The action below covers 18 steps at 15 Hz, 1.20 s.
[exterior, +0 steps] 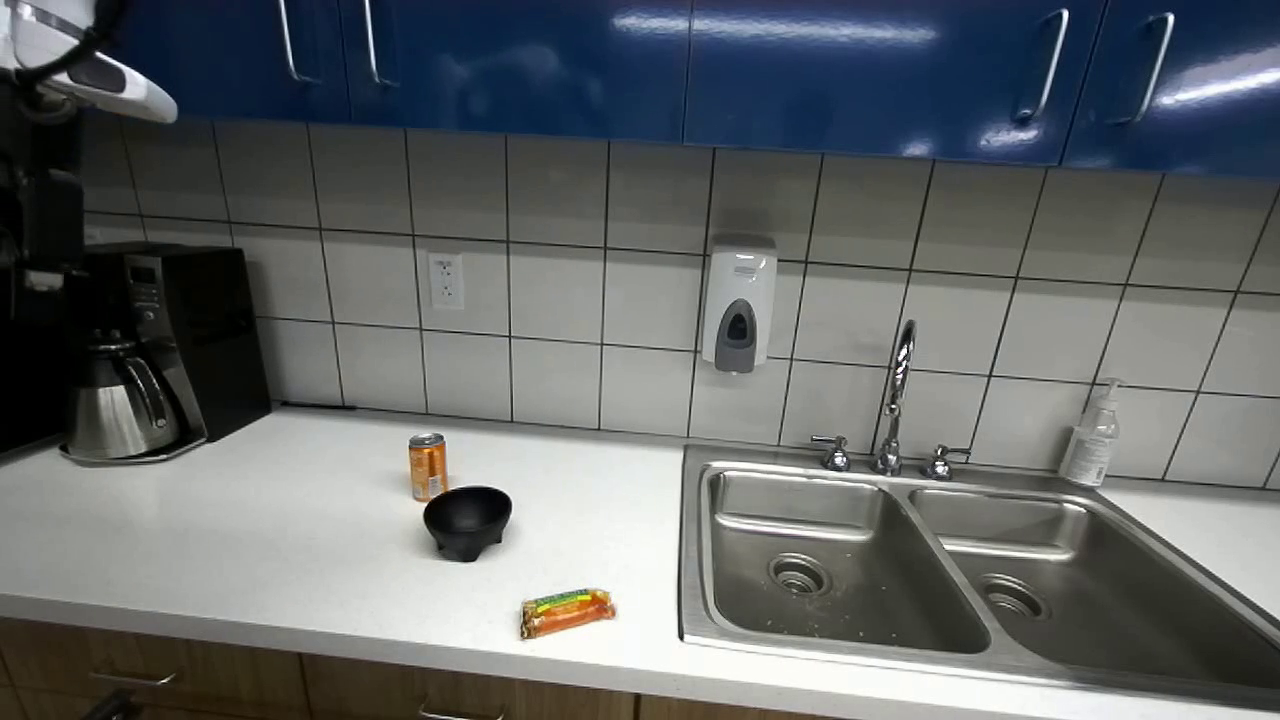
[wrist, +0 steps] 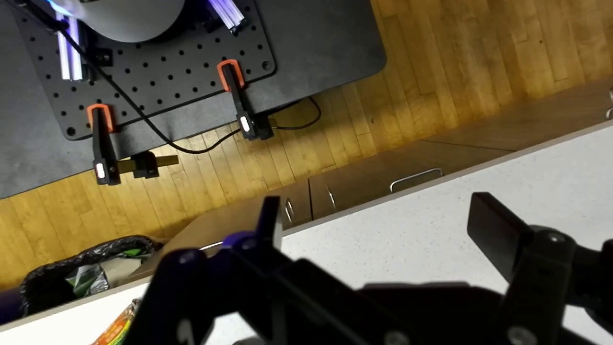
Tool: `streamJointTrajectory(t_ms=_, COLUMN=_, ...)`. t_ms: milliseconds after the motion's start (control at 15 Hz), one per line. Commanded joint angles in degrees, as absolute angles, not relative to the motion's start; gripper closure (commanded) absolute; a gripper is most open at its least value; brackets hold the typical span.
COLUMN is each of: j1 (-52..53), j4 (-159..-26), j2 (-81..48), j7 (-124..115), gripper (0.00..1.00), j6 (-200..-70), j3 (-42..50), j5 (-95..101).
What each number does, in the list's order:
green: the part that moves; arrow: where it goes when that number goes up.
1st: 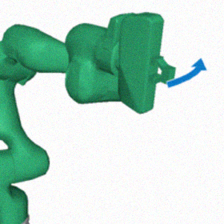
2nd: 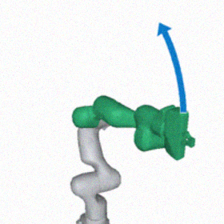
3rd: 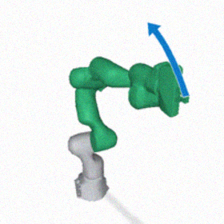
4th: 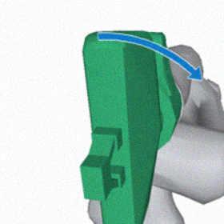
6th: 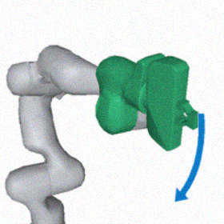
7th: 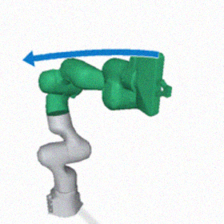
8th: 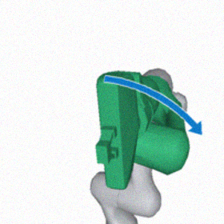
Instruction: Put the soda can in the bowl
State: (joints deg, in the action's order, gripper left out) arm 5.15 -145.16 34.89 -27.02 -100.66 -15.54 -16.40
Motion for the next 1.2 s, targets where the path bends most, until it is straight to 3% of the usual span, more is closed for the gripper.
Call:
streamJointTrajectory(t_ms=0, j1=4.0, j4=-146.6, j2=30.2, j7=-29.8, gripper=0.00, j6=-105.3, j3=-17.1, j5=-13.9)
streamJointTrajectory(t_ms=1133, j1=5.0, j4=-133.7, j2=-5.7, j7=-39.2, gripper=0.00, j6=-126.9, j3=-10.4, j5=2.3)
